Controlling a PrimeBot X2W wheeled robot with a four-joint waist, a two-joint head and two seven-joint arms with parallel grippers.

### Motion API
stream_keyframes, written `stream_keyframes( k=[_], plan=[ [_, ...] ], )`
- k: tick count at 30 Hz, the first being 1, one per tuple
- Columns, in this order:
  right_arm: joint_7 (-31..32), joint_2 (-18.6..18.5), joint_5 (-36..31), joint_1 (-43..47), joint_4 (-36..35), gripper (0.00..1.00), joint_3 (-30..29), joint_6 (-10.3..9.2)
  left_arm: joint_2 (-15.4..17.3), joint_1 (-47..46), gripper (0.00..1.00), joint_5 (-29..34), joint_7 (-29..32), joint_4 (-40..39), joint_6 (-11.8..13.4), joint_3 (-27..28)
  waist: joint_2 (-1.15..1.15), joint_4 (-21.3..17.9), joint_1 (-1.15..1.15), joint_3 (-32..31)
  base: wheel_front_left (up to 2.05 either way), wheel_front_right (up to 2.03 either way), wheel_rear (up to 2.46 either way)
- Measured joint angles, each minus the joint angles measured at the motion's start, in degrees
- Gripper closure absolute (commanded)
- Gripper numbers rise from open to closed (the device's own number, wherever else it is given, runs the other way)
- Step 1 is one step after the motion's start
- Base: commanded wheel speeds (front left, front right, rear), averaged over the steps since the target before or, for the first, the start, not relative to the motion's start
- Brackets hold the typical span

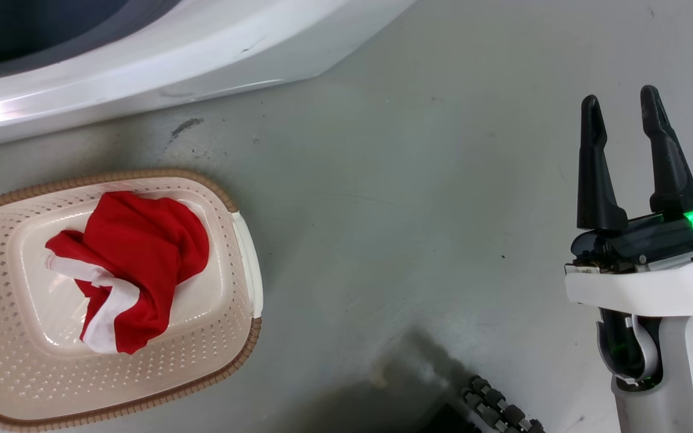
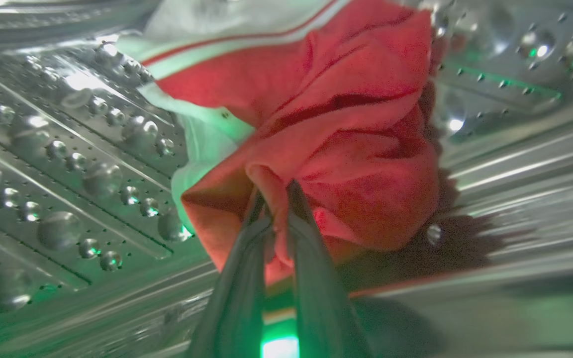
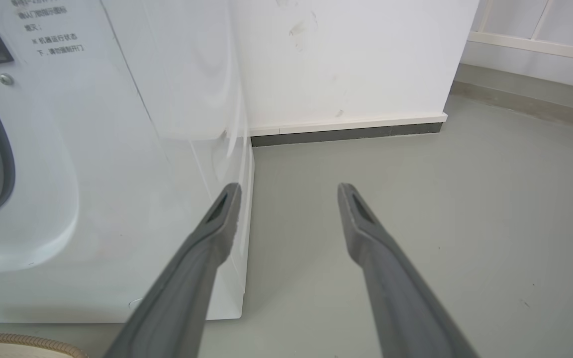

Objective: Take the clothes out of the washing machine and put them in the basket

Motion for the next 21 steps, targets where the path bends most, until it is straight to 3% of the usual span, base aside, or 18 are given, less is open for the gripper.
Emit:
stream_keyframes(
  k=[12,15,21],
  plan=[
    [-0.01,0.01,-3.22,0.87,0.87,0.0,-0.71,0.0,-2.41,6.62,1.0,-2.92,-14.77,0.03,-0.05,0.74,0.0,3.06,0.0,-5.33,0.0,0.0,0.0],
    [0.0,0.03,-5.81,2.92,1.75,0.0,-0.98,0.0,-3.53,14.97,1.0,-5.77,-22.56,-2.13,-0.34,-1.8,0.0,6.64,0.0,-11.22,0.0,0.0,0.0],
    [0.0,0.03,-7.1,5.26,2.35,0.0,-1.32,0.0,-2.94,22.98,1.0,-8.8,-27.97,-6.19,-0.34,-4.86,0.0,8.8,0.0,-15.92,0.0,0.0,0.0]
  ],
)
